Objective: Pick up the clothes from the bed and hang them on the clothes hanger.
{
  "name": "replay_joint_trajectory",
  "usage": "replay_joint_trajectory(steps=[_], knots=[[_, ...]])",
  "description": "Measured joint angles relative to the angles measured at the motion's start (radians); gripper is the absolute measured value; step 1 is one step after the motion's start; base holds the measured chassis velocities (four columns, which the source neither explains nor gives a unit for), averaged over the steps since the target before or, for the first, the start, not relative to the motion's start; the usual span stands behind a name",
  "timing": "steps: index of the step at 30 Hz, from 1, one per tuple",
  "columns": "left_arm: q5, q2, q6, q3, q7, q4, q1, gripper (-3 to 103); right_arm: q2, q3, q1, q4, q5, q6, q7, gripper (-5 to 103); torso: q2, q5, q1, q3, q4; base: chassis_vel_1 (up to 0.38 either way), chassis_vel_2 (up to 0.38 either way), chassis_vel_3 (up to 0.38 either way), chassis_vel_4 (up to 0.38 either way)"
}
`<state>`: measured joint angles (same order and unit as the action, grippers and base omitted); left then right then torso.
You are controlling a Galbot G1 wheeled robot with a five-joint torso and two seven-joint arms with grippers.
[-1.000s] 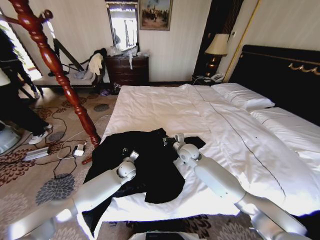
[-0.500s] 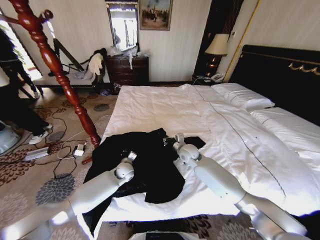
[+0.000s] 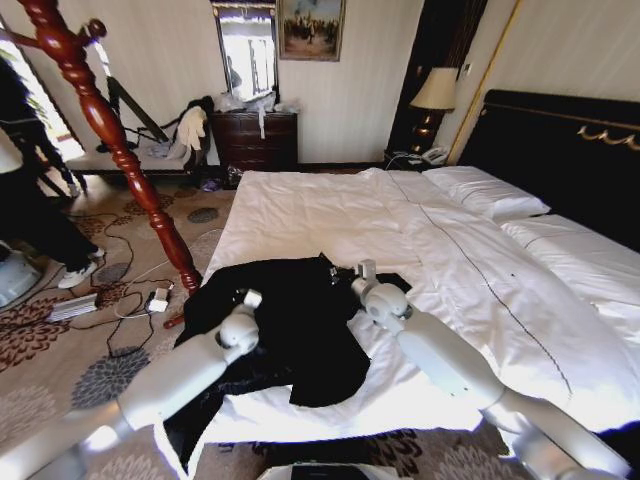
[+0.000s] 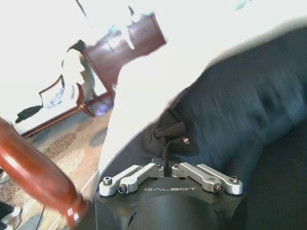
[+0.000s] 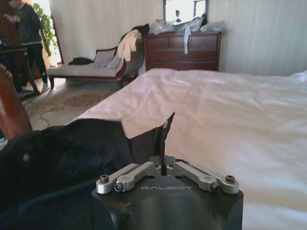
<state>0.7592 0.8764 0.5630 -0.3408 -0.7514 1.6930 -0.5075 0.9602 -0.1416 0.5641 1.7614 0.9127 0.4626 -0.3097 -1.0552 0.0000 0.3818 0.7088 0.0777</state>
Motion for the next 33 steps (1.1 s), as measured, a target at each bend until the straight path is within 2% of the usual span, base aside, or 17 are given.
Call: replay_joint_trajectory(steps=[3,5,7,12,14,17,19,21,22,25,28,29,31,33], knots=[[0.089,0.019,0.004,0.030,0.001,0.007,0.141,2,-0.027,0.021,-0.017,0.035,0.034,0.003,-0.025,0,0.000,0.0002,0.000,0.000,0.0007,0.000,0.000,0.000,0.000],[0.103,0.020,0.003,0.032,0.001,0.009,0.161,2,-0.031,0.023,-0.022,0.039,0.041,0.003,-0.028,0,0.000,0.0003,0.000,0.000,0.0008,0.000,0.000,0.000,0.000],[0.168,0.023,0.000,0.029,0.008,0.017,0.263,2,-0.042,0.036,-0.055,0.055,0.082,0.004,-0.053,0,0.000,0.0001,0.000,0.000,0.0005,0.000,0.000,0.000,0.000],[0.227,0.029,0.002,0.003,0.020,-0.003,0.387,2,-0.045,0.037,-0.147,0.041,0.135,0.004,-0.079,0,0.000,0.0002,0.000,0.000,0.0001,0.000,0.000,0.000,0.000],[0.231,0.035,0.004,0.002,0.024,-0.017,0.409,2,-0.045,0.033,-0.183,0.029,0.144,0.005,-0.082,0,0.000,0.0002,0.000,0.000,0.0003,0.000,0.000,0.000,0.000],[0.234,0.050,0.006,-0.002,0.053,-0.069,0.482,2,-0.037,-0.002,-0.330,-0.038,0.168,-0.001,-0.083,0,0.000,-0.0003,0.000,0.000,-0.0001,0.000,0.000,0.000,0.000],[0.233,0.052,0.005,-0.004,0.059,-0.079,0.497,2,-0.033,-0.007,-0.353,-0.053,0.171,-0.003,-0.084,0,0.000,-0.0005,0.000,0.000,-0.0002,0.000,0.000,0.000,0.000],[0.224,0.074,0.001,-0.012,0.081,-0.131,0.577,2,-0.018,-0.025,-0.443,-0.118,0.187,-0.010,-0.086,0,0.000,-0.0006,0.000,0.000,-0.0005,0.000,0.000,0.000,0.000],[0.224,0.074,0.001,-0.012,0.081,-0.131,0.577,2,-0.018,-0.025,-0.443,-0.118,0.187,-0.010,-0.086,0,0.000,-0.0006,0.000,0.000,-0.0005,0.000,0.000,0.000,0.000],[0.211,0.125,0.000,-0.027,0.095,-0.205,0.697,2,-0.016,-0.035,-0.522,-0.168,0.201,-0.018,-0.085,0,0.000,0.0000,0.000,0.000,0.0006,0.000,0.000,0.000,0.000],[0.208,0.143,0.000,-0.045,0.095,-0.229,0.749,2,-0.022,-0.032,-0.544,-0.175,0.212,-0.019,-0.086,0,0.000,0.0003,0.000,0.000,0.0007,0.000,0.000,0.000,0.000],[0.208,0.126,0.018,-0.076,0.082,-0.178,0.807,2,-0.049,-0.002,-0.577,-0.138,0.264,-0.020,-0.121,0,0.000,0.0005,0.000,0.000,0.0008,0.000,0.000,0.000,0.000],[0.212,0.106,0.028,-0.078,0.072,-0.146,0.806,2,-0.060,0.007,-0.578,-0.113,0.286,-0.019,-0.134,0,0.000,0.0003,0.000,0.000,0.0007,0.000,0.000,0.000,0.000],[0.236,0.017,0.063,-0.077,0.034,-0.010,0.778,2,-0.109,0.037,-0.559,-0.011,0.347,-0.013,-0.163,0,0.000,-0.0006,0.000,0.000,-0.0001,0.000,0.000,0.000,0.000]])
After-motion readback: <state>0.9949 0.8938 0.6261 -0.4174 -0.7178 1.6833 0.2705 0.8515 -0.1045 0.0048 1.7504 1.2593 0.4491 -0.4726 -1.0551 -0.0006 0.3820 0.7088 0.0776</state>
